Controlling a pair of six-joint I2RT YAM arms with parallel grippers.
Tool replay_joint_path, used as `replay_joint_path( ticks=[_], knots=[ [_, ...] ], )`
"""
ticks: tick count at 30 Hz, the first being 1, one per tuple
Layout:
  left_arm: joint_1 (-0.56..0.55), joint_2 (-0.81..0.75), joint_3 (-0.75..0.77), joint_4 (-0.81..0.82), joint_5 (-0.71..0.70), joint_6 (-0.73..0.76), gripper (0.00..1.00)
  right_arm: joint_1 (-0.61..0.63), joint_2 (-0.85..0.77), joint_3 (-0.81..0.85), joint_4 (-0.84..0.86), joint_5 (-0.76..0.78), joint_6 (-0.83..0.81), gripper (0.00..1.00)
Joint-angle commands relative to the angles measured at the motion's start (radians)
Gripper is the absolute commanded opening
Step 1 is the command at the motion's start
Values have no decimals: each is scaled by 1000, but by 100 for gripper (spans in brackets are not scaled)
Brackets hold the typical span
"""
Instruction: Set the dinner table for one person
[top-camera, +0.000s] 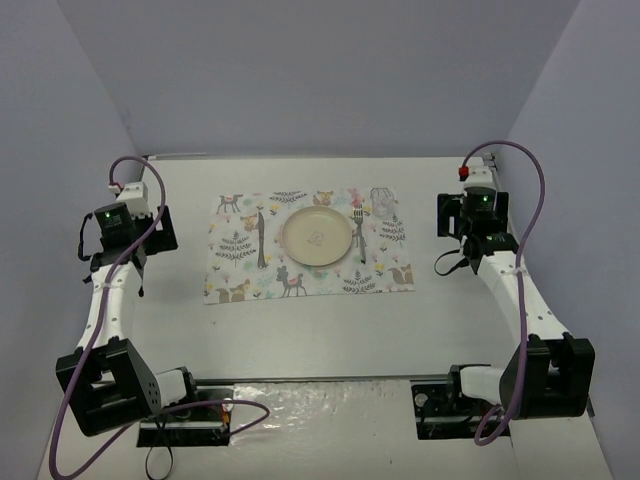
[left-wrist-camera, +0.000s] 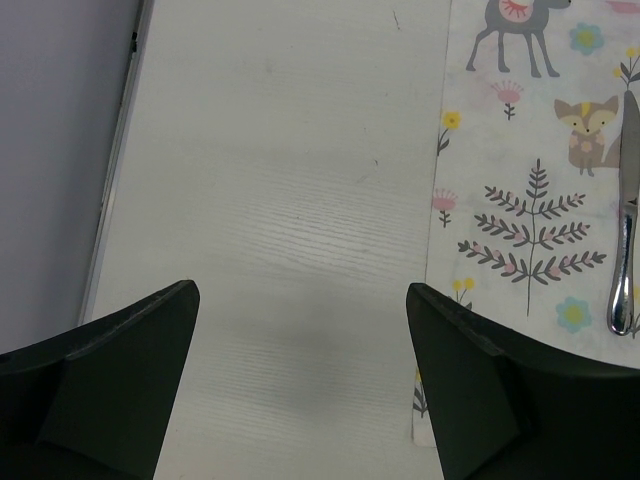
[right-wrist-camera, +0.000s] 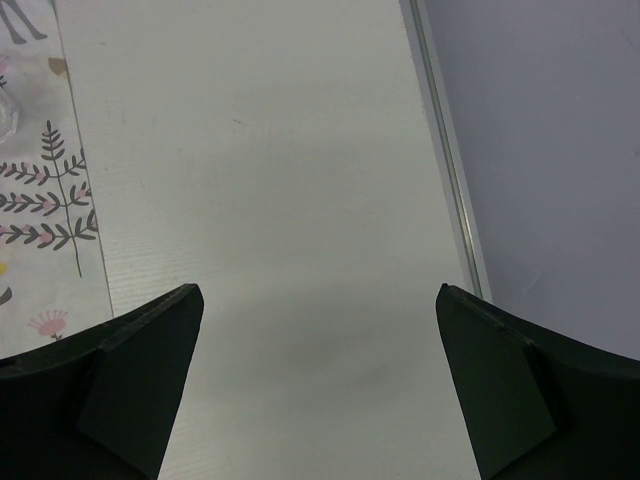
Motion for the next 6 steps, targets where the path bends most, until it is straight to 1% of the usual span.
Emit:
replay_joint_path(
  ticks=[1, 6],
  knots=[
    [1, -15, 20, 67, 19, 9, 82, 3, -2, 10, 61, 9, -12, 100],
    [1, -10, 17, 70, 20, 38, 82, 5, -16, 6, 63, 6, -11, 100]
  ],
)
